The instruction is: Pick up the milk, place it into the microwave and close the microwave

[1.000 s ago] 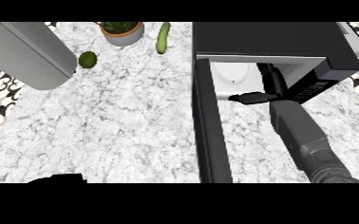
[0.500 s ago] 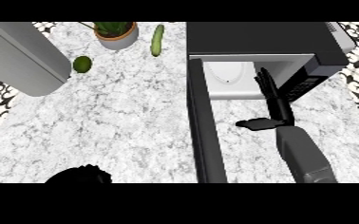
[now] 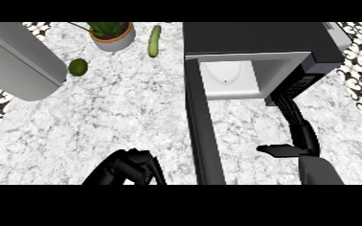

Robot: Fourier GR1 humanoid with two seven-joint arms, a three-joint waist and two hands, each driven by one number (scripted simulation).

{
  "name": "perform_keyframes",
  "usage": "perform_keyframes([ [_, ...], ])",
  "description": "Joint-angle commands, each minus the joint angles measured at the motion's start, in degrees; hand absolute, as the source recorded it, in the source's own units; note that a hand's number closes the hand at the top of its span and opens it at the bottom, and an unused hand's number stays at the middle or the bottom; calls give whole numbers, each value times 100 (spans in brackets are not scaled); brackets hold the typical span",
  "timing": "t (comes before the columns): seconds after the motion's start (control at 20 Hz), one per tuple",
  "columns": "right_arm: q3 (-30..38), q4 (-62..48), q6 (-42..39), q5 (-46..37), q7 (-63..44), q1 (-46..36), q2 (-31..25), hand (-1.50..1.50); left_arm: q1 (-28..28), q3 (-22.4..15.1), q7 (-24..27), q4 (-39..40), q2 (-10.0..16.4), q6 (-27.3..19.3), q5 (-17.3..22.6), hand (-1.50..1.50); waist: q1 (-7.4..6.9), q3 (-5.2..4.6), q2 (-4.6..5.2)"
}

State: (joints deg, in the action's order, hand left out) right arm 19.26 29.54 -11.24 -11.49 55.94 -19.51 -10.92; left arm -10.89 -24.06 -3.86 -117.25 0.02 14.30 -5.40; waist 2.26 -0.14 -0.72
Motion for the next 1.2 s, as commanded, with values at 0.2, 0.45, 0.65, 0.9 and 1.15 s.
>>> perform_keyframes([
  [0.2, -229, 1552, -867, 385, 129, 1551, -206, -150, 1356, -947, -87, 1631, -2, -845, -427, 150, 106, -2, 33],
  [0.45, -468, 2394, -1014, 522, 287, 2310, -322, -150, 1803, -1512, 688, 3181, -2, -1501, -684, 150, 67, 2, 66],
  [0.65, -521, 3241, -1385, 796, 22, 2631, -823, -150, 2411, -1860, 1032, 4151, -2, -2225, -268, 150, 156, -3, 84],
  [0.9, -699, 4293, -1657, 1495, -553, 2820, -691, -150, 2742, -2039, 1894, 4956, -1, -3022, 137, 150, 205, -16, 97],
  [1.15, -814, 5006, -1911, 2009, -847, 3075, -909, -150, 3123, -2365, 2553, 5702, -1, -3635, 815, 150, 377, -22, 142],
])
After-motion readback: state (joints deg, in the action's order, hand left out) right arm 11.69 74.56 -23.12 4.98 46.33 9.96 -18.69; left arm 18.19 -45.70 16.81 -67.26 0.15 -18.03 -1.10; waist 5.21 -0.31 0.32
